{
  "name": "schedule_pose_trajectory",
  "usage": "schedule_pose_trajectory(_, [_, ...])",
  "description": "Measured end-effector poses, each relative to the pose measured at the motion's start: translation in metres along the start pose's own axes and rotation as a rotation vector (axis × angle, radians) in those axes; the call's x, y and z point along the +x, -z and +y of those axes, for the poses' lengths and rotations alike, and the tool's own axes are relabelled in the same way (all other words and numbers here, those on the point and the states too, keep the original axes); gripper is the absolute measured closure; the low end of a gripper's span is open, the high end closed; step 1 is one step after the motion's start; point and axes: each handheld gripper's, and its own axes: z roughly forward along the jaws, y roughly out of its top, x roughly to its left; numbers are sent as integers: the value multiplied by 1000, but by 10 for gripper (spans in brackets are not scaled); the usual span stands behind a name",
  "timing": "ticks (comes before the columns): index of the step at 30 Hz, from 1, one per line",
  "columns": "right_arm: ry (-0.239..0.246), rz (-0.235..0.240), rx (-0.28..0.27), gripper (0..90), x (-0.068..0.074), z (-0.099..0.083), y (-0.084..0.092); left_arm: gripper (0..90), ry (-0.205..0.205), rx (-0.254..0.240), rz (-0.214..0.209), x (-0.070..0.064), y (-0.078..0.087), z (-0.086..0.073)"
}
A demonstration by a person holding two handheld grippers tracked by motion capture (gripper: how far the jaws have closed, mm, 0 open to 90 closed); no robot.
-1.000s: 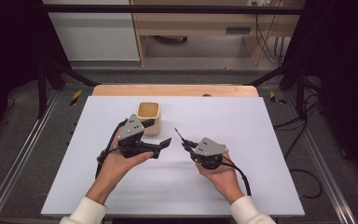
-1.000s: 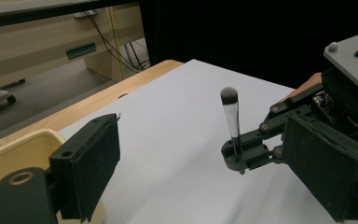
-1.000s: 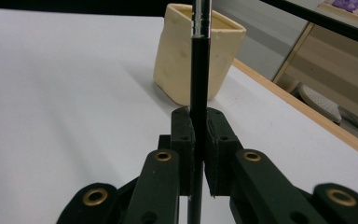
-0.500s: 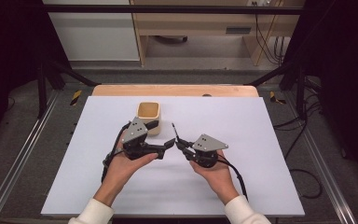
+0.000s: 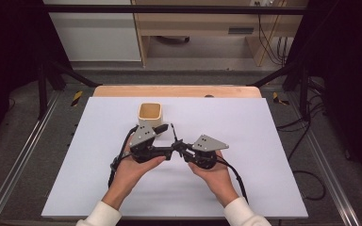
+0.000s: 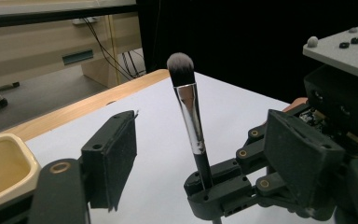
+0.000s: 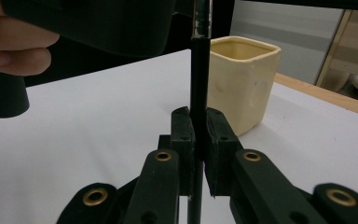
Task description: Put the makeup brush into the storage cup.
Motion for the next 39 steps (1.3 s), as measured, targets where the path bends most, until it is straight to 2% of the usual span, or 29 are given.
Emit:
schedule_pose_trajectory(6, [0,8,-3,834,1,0,0,320,38,7,-8,1,-1,-1])
schedule_pose_trajectory(7, [3,10,-1,834,1,0,0,355,44,9,-13,1,-1,-1])
schedule_pose_trajectory(10, [3,11,-2,834,2,0,-1,388,63,14,-17,0,-3,-2])
schedule_pose_trajectory(11, [1,12,0,834,2,0,-1,442,68,5,-16,-1,-3,-3])
schedule_pose_trajectory(19, [2,19,-2,834,4,0,-2,595,77,26,-1,-2,-6,-4])
schedule_pose_trajectory(29, [0,21,-3,834,4,1,-1,710,80,42,13,-2,-7,-7])
schedule_pose_trajectory(35, [2,24,-1,834,4,1,-1,809,92,41,-1,-1,-6,-7])
schedule_pose_trajectory(39, [1,27,0,834,5,1,-2,827,94,43,-19,0,-5,-7])
